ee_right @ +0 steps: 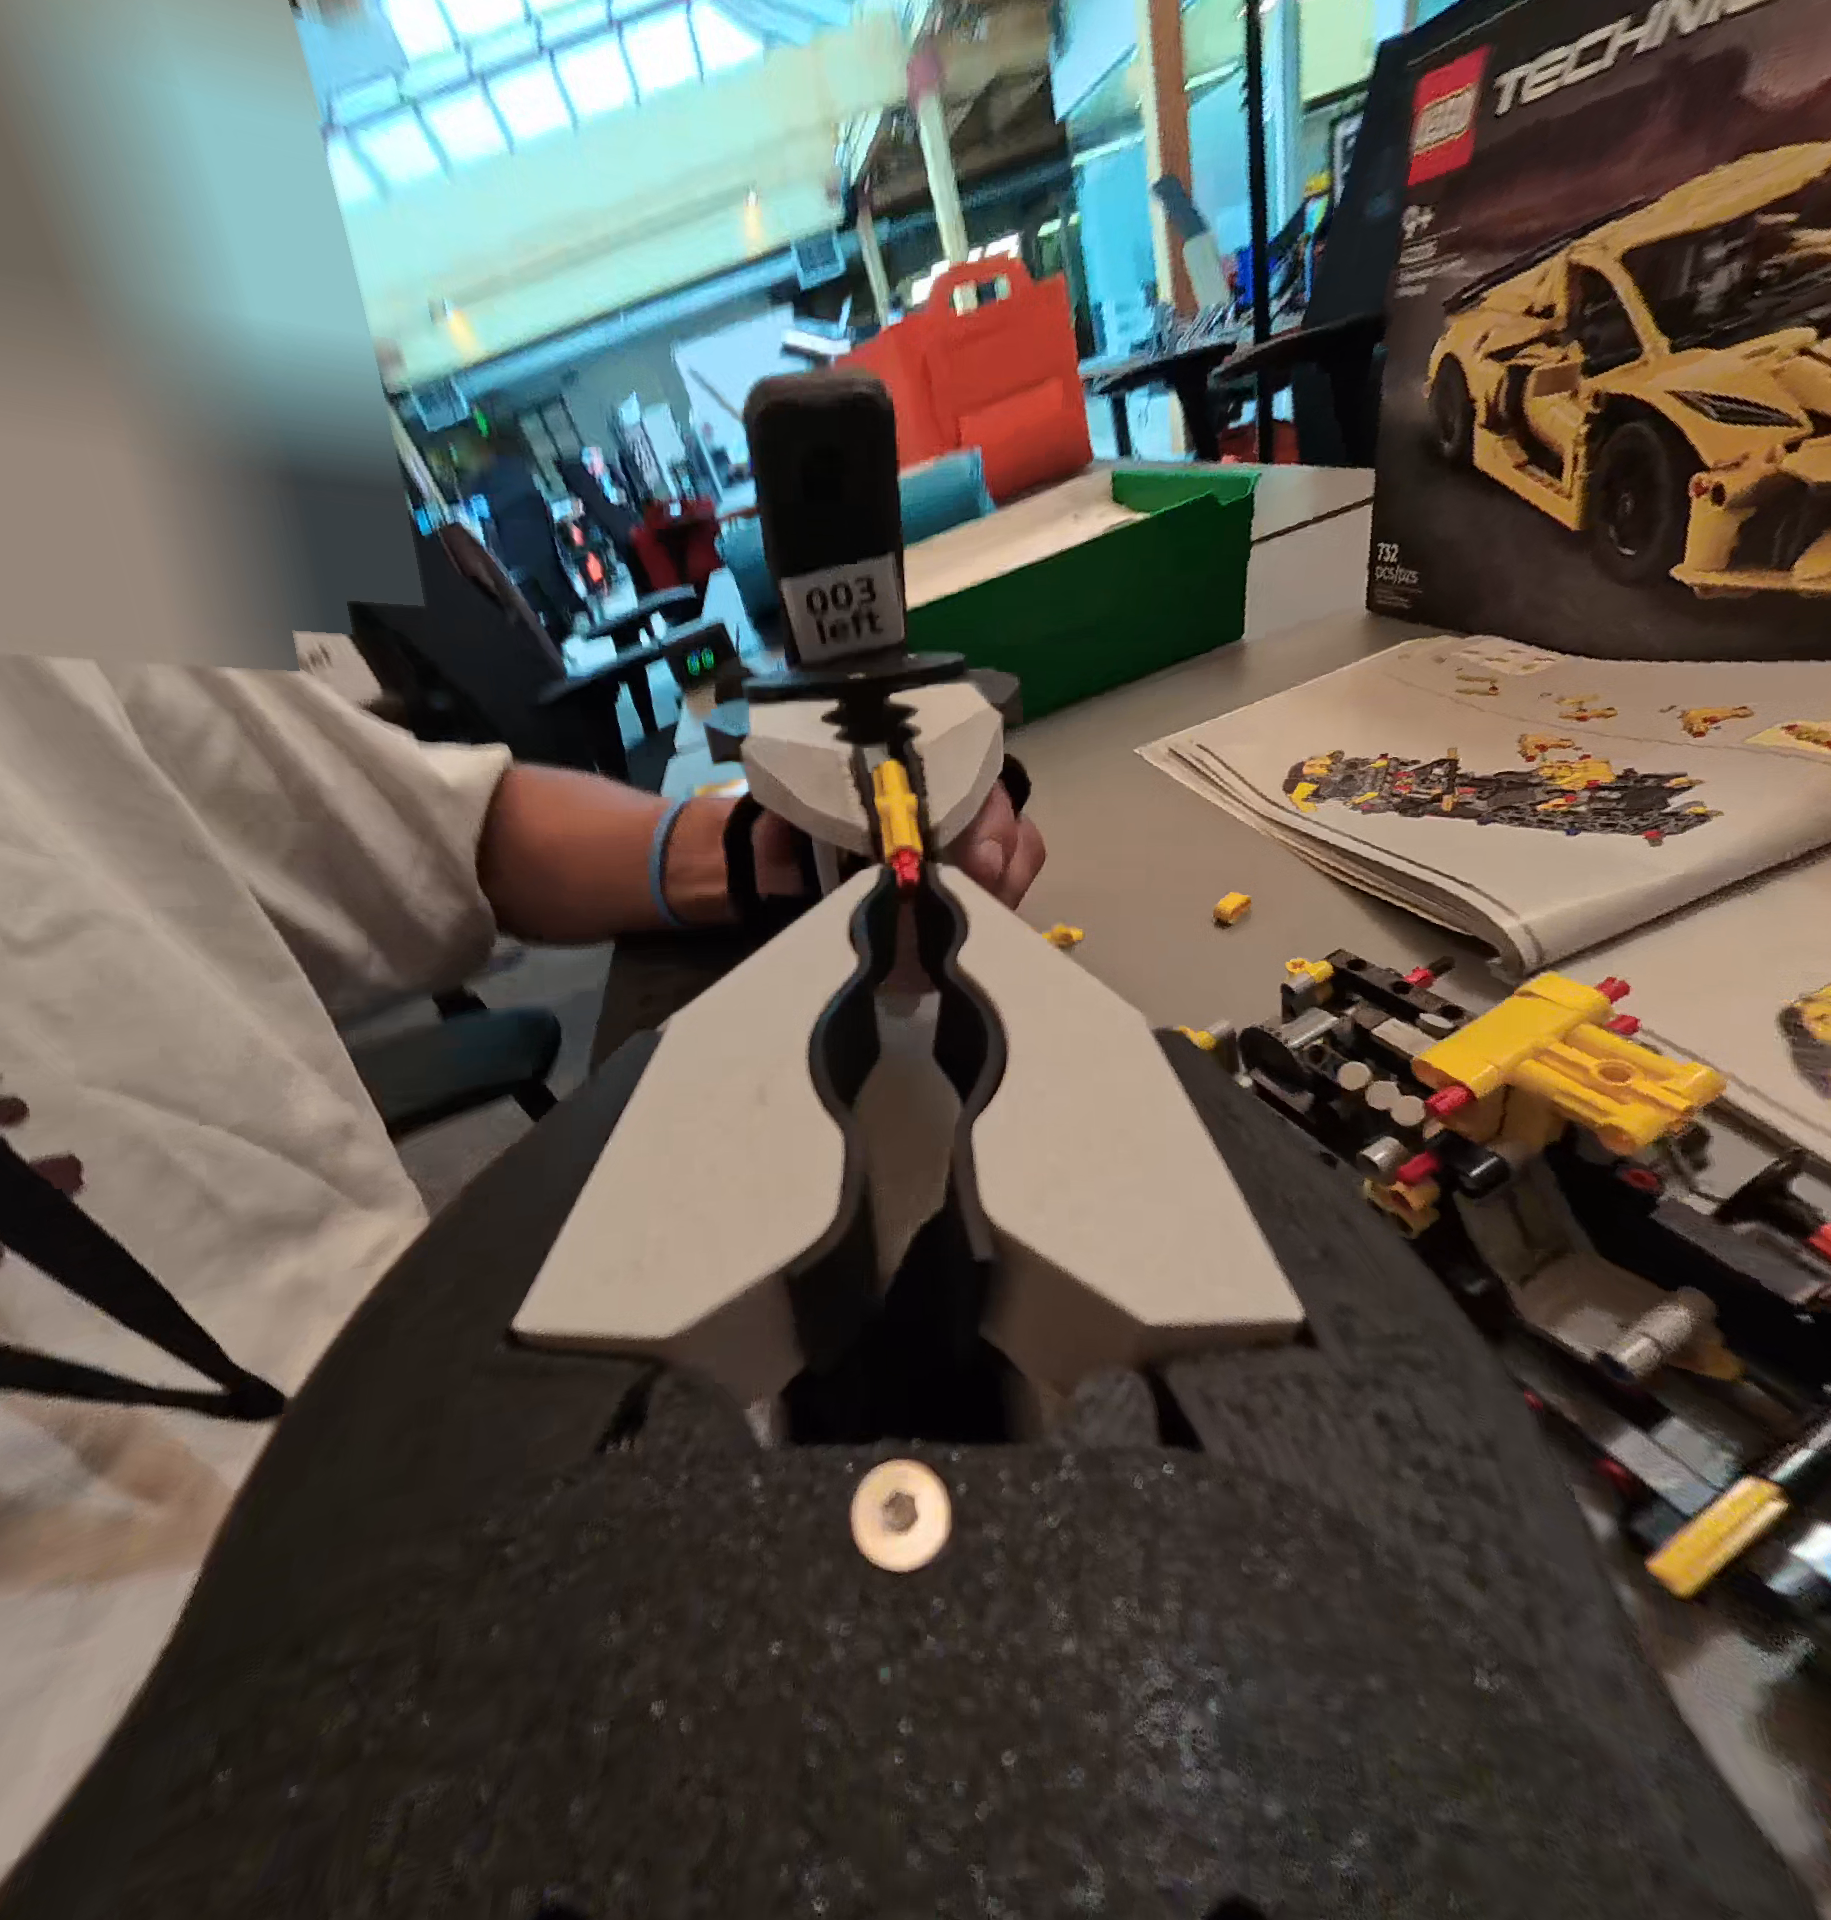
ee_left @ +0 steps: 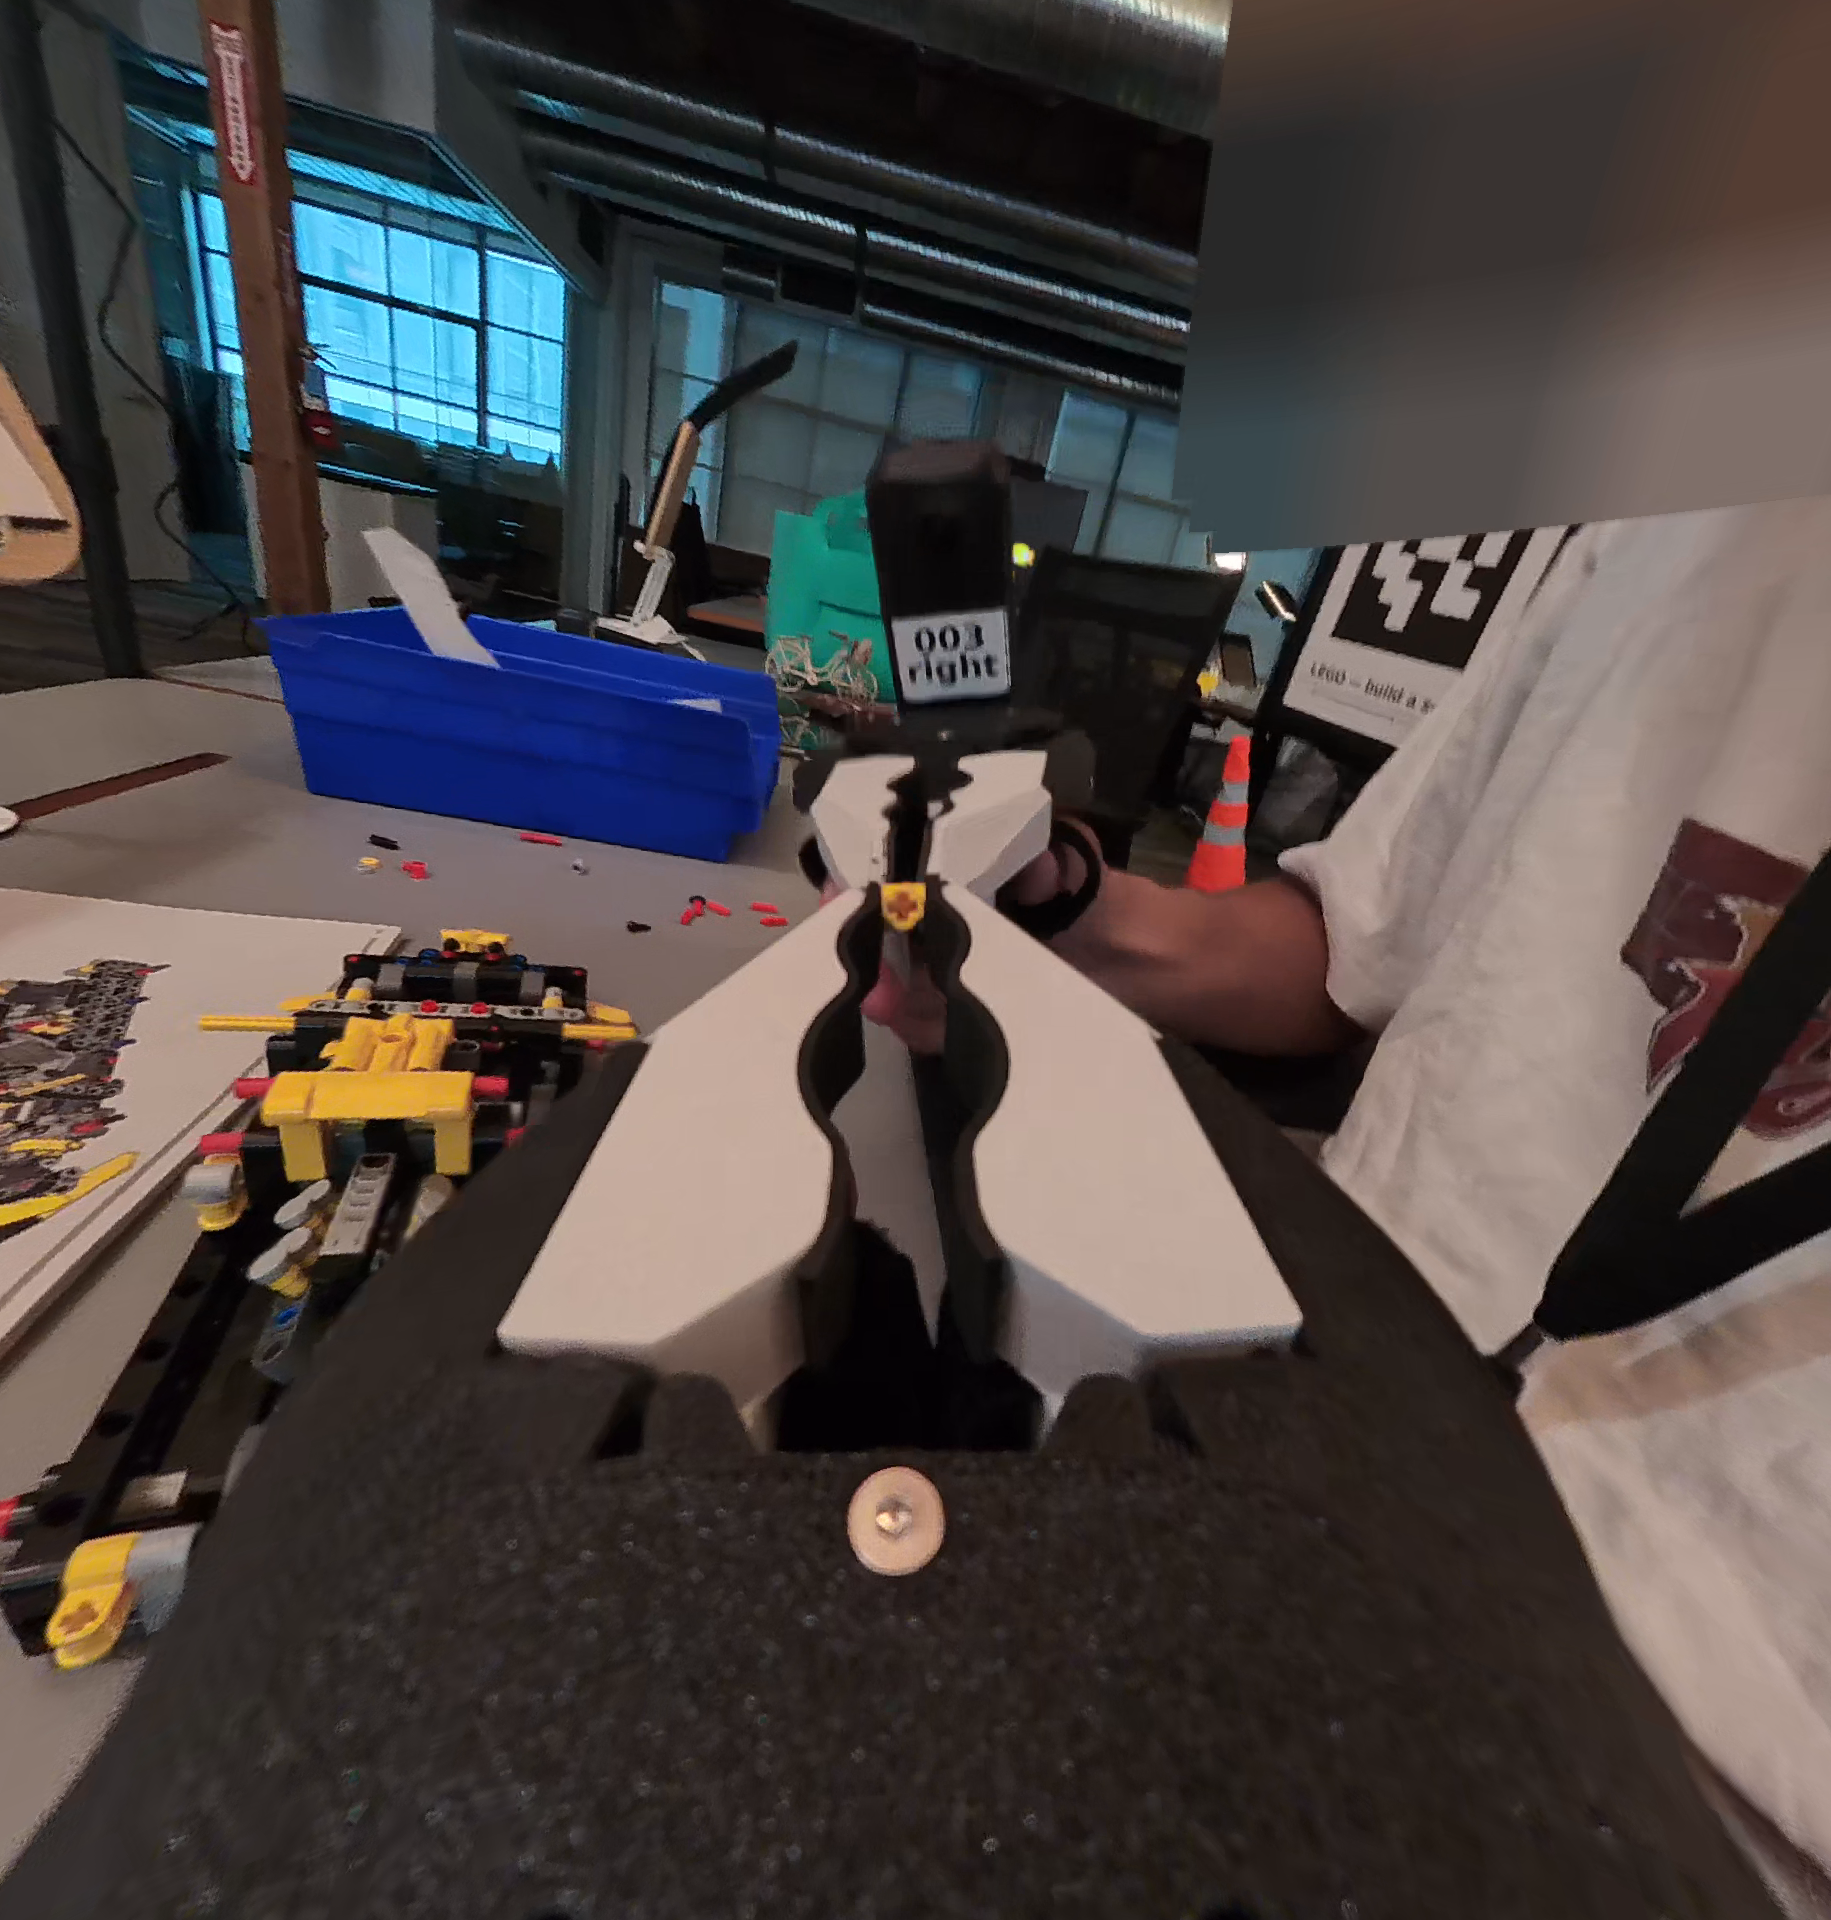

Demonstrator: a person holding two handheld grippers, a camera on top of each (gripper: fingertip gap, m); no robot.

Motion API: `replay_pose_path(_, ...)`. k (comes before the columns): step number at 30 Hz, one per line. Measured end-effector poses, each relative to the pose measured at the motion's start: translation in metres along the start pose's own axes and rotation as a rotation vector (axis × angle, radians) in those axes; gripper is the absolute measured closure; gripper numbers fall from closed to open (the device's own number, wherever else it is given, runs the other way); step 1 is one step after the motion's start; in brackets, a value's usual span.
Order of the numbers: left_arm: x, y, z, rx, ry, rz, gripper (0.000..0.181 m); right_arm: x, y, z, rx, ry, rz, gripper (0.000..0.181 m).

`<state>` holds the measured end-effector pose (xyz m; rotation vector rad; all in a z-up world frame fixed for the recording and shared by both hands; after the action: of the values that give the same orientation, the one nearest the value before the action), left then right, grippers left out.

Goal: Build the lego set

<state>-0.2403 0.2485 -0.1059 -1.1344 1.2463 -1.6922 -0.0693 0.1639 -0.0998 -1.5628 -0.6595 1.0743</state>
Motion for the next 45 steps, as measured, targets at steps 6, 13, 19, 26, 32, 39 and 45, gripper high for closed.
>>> replay_pose_path(6, 0.004, -0.002, 0.007, 0.004, -0.009, 0.025, 0.174, -0.002, 0.01, 0.017, 0.066, -0.025, 0.107, 0.178)
replay_pose_path(13, 0.001, 0.002, -0.002, -0.133, -0.221, 0.302, 0.174, 0.01, 0.007, -0.002, 0.076, 0.028, 0.118, 0.163)
replay_pose_path(19, 0.015, 0.015, 0.009, -0.274, -0.316, 0.664, 0.173, 0.024, 0.015, 0.008, 0.022, -0.013, 0.328, 0.163)
replay_pose_path(26, 0.018, 0.017, 0.011, -0.292, -0.382, 0.75, 0.174, 0.031, 0.022, 0.007, 0.037, -0.085, 0.484, 0.166)
replay_pose_path(32, 0.026, 0.007, 0.009, -0.188, -0.31, 0.673, 0.174, 0.033, 0.023, 0.007, 0.124, -0.342, 0.672, 0.174)
replay_pose_path(39, 0.037, 0.001, 0.009, -0.126, -0.253, 0.681, 0.174, 0.03, 0.027, 0.011, 0.161, -0.577, 0.828, 0.175)
replay_pose_path(45, 0.037, 0.003, 0.01, -0.119, -0.262, 0.693, 0.174, 0.032, 0.03, 0.012, 0.153, -0.606, 0.884, 0.175)
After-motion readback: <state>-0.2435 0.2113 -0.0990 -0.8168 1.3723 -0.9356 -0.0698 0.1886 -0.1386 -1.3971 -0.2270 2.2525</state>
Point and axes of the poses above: each gripper's, where its closed fingertips meet, z out along the fingers, y out of its underside, x = y × z across the jaws, the point moved 10 cm from there along -z, back along the fingers, and after that the axes turned 4 degrees about -y, right-handed, at the moved point
